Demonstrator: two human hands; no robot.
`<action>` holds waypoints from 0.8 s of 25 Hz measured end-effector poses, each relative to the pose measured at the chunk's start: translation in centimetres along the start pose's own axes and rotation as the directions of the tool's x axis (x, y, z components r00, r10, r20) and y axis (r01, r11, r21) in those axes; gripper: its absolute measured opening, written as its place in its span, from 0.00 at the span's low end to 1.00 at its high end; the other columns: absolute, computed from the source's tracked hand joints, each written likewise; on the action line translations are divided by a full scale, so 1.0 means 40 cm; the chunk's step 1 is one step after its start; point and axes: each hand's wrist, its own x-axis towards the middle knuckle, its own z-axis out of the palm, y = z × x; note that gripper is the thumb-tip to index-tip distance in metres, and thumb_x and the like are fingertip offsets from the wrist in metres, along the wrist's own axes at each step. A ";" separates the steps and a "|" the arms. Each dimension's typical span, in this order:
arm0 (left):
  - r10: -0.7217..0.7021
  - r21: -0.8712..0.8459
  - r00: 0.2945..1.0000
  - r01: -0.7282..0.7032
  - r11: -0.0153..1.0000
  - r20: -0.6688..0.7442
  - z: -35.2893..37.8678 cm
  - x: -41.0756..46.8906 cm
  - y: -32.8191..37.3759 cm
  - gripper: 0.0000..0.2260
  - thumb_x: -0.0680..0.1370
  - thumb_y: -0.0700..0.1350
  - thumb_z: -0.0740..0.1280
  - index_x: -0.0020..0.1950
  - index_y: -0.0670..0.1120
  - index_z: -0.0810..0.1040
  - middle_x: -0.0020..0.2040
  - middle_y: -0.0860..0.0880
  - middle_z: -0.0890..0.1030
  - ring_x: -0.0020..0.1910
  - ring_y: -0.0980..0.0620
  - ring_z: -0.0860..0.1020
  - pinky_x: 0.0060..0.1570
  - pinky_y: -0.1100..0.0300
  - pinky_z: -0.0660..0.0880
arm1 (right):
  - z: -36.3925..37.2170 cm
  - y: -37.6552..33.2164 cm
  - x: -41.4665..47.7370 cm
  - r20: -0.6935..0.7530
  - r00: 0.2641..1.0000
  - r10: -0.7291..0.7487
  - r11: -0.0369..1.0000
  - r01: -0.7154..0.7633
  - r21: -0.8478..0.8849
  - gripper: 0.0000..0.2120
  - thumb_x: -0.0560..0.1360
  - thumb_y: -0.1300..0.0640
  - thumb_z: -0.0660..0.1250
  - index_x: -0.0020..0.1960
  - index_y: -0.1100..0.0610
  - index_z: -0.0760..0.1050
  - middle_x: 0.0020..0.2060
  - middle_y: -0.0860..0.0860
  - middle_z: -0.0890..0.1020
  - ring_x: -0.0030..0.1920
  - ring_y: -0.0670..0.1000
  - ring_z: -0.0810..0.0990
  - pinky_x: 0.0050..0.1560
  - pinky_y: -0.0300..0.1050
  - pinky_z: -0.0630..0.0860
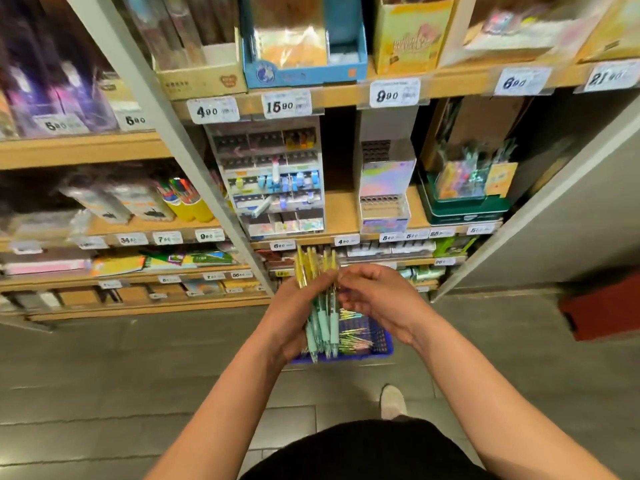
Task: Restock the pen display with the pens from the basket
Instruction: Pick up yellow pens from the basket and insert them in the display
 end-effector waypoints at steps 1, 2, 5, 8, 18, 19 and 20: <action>0.002 -0.013 1.000 -0.002 1.000 -0.007 0.031 0.024 0.002 0.12 0.78 0.47 0.73 0.57 0.42 0.85 0.49 0.40 0.86 0.43 0.46 0.85 0.41 0.54 0.81 | -0.034 -0.022 0.011 0.002 1.000 0.004 1.000 -0.004 -0.002 0.06 0.78 0.61 0.71 0.54 0.61 0.82 0.41 0.53 0.86 0.40 0.49 0.84 0.42 0.39 0.81; 0.005 -0.026 1.000 -0.005 1.000 -0.018 0.065 0.050 0.004 0.11 0.78 0.46 0.73 0.57 0.42 0.85 0.51 0.39 0.86 0.45 0.45 0.86 0.42 0.55 0.81 | -0.071 -0.044 0.023 0.003 1.000 0.005 1.000 -0.005 -0.006 0.06 0.78 0.62 0.71 0.54 0.61 0.82 0.42 0.54 0.86 0.40 0.49 0.84 0.42 0.39 0.81; 0.019 -0.026 0.999 -0.020 0.999 -0.050 0.162 0.134 0.002 0.08 0.78 0.45 0.73 0.55 0.46 0.87 0.54 0.39 0.86 0.48 0.45 0.86 0.45 0.55 0.81 | -0.179 -0.097 0.061 -0.001 1.000 -0.008 1.000 0.008 -0.004 0.07 0.77 0.62 0.71 0.54 0.60 0.83 0.44 0.56 0.86 0.41 0.50 0.84 0.43 0.40 0.81; 0.054 0.013 0.996 -0.054 0.998 -0.064 0.219 0.206 0.000 0.13 0.76 0.48 0.74 0.59 0.45 0.85 0.57 0.40 0.86 0.54 0.44 0.85 0.49 0.56 0.81 | -0.249 -0.132 0.105 -0.045 0.999 -0.023 1.000 0.023 -0.003 0.04 0.77 0.61 0.72 0.52 0.59 0.84 0.45 0.58 0.86 0.41 0.50 0.84 0.44 0.40 0.81; 0.074 0.111 0.997 -0.073 0.991 -0.004 0.183 0.520 0.037 0.13 0.75 0.52 0.72 0.57 0.49 0.85 0.56 0.42 0.86 0.56 0.44 0.85 0.50 0.56 0.81 | -0.329 -0.151 0.385 -0.118 0.993 -0.029 0.997 0.037 0.068 0.09 0.76 0.60 0.72 0.55 0.62 0.83 0.45 0.58 0.86 0.42 0.50 0.84 0.45 0.41 0.82; 0.079 0.129 0.997 -0.081 0.988 0.020 0.167 0.560 0.038 0.14 0.76 0.53 0.72 0.58 0.49 0.85 0.56 0.43 0.86 0.56 0.45 0.85 0.52 0.55 0.81 | -0.333 -0.144 0.424 -0.130 0.991 -0.042 0.996 0.052 0.078 0.09 0.76 0.60 0.73 0.55 0.62 0.83 0.43 0.56 0.85 0.41 0.50 0.84 0.44 0.40 0.81; 0.085 0.127 0.995 -0.090 0.988 0.047 0.150 0.597 0.036 0.14 0.77 0.52 0.71 0.60 0.48 0.84 0.57 0.43 0.86 0.57 0.45 0.84 0.54 0.54 0.81 | -0.334 -0.132 0.461 -0.136 0.989 -0.056 0.994 0.067 0.083 0.10 0.76 0.59 0.73 0.55 0.62 0.83 0.42 0.55 0.85 0.41 0.50 0.84 0.43 0.39 0.81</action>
